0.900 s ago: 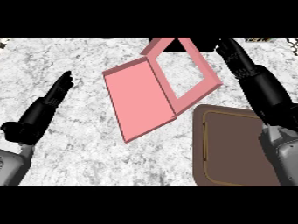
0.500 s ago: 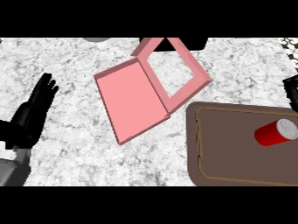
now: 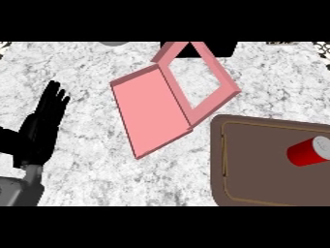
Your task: Pick the can from the tray and place it in the cardboard box
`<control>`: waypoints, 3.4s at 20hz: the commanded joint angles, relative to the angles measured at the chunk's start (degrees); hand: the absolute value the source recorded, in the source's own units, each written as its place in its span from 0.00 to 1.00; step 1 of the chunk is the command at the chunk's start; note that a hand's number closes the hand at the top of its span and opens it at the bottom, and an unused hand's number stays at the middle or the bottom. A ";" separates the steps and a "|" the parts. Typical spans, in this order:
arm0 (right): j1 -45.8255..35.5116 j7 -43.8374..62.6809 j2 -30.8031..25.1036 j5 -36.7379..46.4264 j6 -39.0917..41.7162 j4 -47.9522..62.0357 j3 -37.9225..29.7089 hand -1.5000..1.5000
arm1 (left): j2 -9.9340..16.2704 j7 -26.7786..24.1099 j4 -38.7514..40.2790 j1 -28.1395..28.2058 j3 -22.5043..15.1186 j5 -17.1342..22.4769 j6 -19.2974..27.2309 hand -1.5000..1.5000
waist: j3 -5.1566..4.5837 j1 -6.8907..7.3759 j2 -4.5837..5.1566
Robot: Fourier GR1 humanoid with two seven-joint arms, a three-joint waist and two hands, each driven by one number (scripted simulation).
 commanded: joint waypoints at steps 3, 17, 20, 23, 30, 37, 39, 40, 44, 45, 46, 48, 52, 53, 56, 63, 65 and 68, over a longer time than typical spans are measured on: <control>0.94 -4.15 -14.76 7.58 12.43 5.38 3.98 0.00 | -0.01 3.66 -1.10 -2.09 0.35 0.55 0.51 0.50 | -0.18 0.94 0.19; -4.73 16.78 -12.93 0.11 28.63 -8.73 8.16 0.00 | -2.86 8.17 -6.43 0.37 0.52 -4.46 2.74 0.50 | -0.33 -0.06 -0.33; -2.69 22.19 -11.21 -2.31 28.72 -14.53 6.09 0.00 | -3.95 3.82 -3.60 2.65 2.78 -4.43 -0.79 0.50 | -0.35 -0.26 -0.35; -0.23 24.84 -8.50 0.08 26.78 -18.88 6.69 0.00 | -5.07 5.97 -5.85 2.27 1.78 -6.66 0.56 0.50 | -0.33 -0.32 -0.37; -5.07 32.46 -3.79 2.10 27.02 -17.75 8.48 0.00 | -6.17 7.37 -4.43 1.62 3.77 -8.06 -2.25 0.50 | -0.32 0.11 -0.26; -0.90 26.78 1.27 10.06 25.57 -19.07 7.00 0.00 | -7.53 9.78 -10.61 5.39 5.47 -9.93 -3.09 0.50 | -0.28 0.18 -0.29; -1.28 28.71 3.48 11.26 24.12 -21.22 7.12 0.00 | -8.09 8.56 -5.84 2.89 7.16 -10.46 -4.80 0.50 | -0.29 0.04 -0.26; -3.35 35.01 3.59 8.04 25.28 -24.23 6.78 0.00 | -8.34 9.95 -7.77 2.57 7.12 -10.49 -4.86 0.50 | -0.31 0.07 -0.28; -3.45 31.72 2.71 9.05 29.30 -20.21 4.07 0.00 | -10.47 6.72 -7.98 6.07 7.40 -12.92 -5.90 0.50 | -0.30 0.11 -0.27; -3.38 31.01 5.20 12.02 26.81 -20.37 6.21 0.00 | -9.48 6.48 -4.50 4.45 9.46 -11.51 -8.18 0.50 | -0.30 0.10 -0.23; -2.84 32.75 6.91 12.09 25.68 -22.53 7.61 0.00 | -9.44 4.12 0.98 0.22 11.03 -10.28 -9.89 0.50 | -0.31 -0.11 -0.20; -0.77 31.11 7.91 13.79 26.27 -23.28 7.70 0.00 | -7.98 9.84 -3.96 0.43 11.58 -11.41 -8.60 0.50 | -0.29 -0.04 -0.26; -2.67 29.34 8.25 16.70 26.58 -20.42 7.39 0.00 | -13.14 10.28 -9.00 3.75 7.71 -15.28 -5.34 0.50 | -0.29 0.10 -0.26; -4.36 30.02 7.92 16.81 26.85 -19.88 6.54 0.00 | -10.07 9.28 -4.78 1.41 13.09 -12.04 -9.96 0.50 | -0.30 0.10 -0.23; -2.45 27.83 9.47 22.65 24.52 -20.07 9.70 0.00 | -12.37 10.17 -7.74 3.82 9.96 -14.54 -8.16 0.50 | -0.28 0.17 -0.24; -3.67 26.21 11.72 25.27 23.94 -18.49 8.84 0.00 | -13.52 13.26 -8.53 1.05 11.31 -16.69 -8.57 0.50 | -0.29 0.05 -0.25; -4.48 29.38 14.51 25.59 22.86 -19.37 9.68 0.00 | -14.19 12.06 -9.48 4.21 11.53 -16.30 -9.84 0.50 | -0.29 0.15 -0.26; -6.87 25.90 12.64 27.41 24.57 -15.10 9.85 0.00 | -14.75 12.57 -8.61 2.24 11.73 -17.77 -9.75 0.50 | -0.29 0.16 -0.24</control>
